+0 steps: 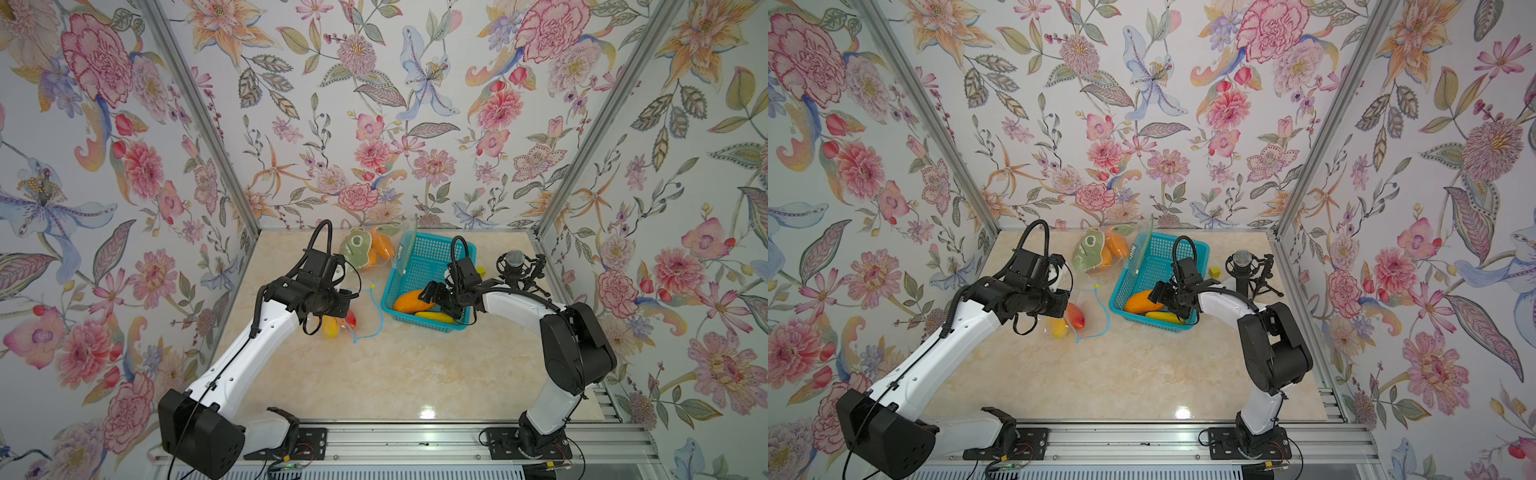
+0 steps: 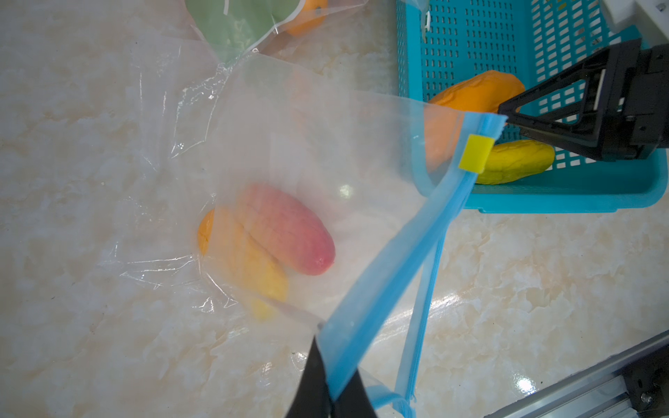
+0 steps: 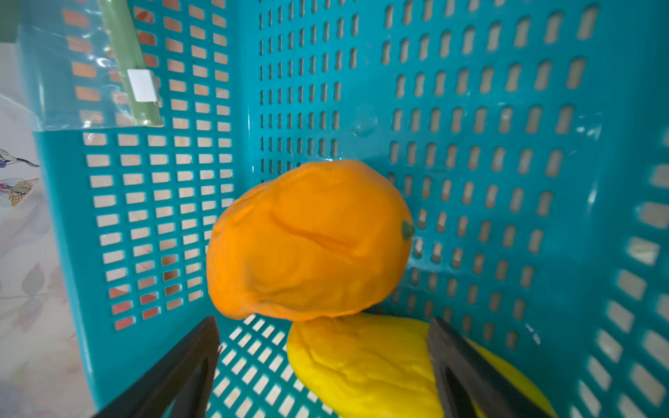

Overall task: Place the mango in a zip-top bag and seal the zipper
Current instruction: Pick up the mango from the basket.

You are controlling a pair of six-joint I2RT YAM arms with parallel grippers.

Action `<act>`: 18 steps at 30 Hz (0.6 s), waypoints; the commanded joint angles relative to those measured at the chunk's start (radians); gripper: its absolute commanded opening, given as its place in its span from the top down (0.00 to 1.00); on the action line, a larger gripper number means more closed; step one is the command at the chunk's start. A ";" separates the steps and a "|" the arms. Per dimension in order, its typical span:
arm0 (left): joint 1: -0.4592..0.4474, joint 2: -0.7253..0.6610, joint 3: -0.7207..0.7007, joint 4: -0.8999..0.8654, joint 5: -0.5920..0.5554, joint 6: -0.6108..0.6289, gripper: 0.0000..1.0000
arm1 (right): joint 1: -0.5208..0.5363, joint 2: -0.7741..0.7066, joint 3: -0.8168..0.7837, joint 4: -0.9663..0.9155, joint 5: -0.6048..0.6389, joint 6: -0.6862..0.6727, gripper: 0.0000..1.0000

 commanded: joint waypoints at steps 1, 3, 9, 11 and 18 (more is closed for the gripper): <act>0.010 -0.021 -0.018 0.007 -0.009 0.011 1.00 | 0.006 0.046 0.053 0.053 -0.026 0.056 0.11; 0.010 -0.022 -0.024 0.007 -0.009 0.011 1.00 | 0.010 0.071 0.072 0.065 -0.025 0.057 0.11; 0.010 -0.021 -0.025 0.006 -0.012 0.009 1.00 | 0.013 0.143 0.107 0.143 -0.039 0.101 0.11; 0.010 -0.021 -0.026 0.006 -0.013 0.010 1.00 | 0.015 0.167 0.128 0.148 -0.039 0.111 0.12; 0.010 -0.026 -0.029 0.001 -0.019 0.009 1.00 | 0.023 0.226 0.156 0.147 -0.021 0.140 0.21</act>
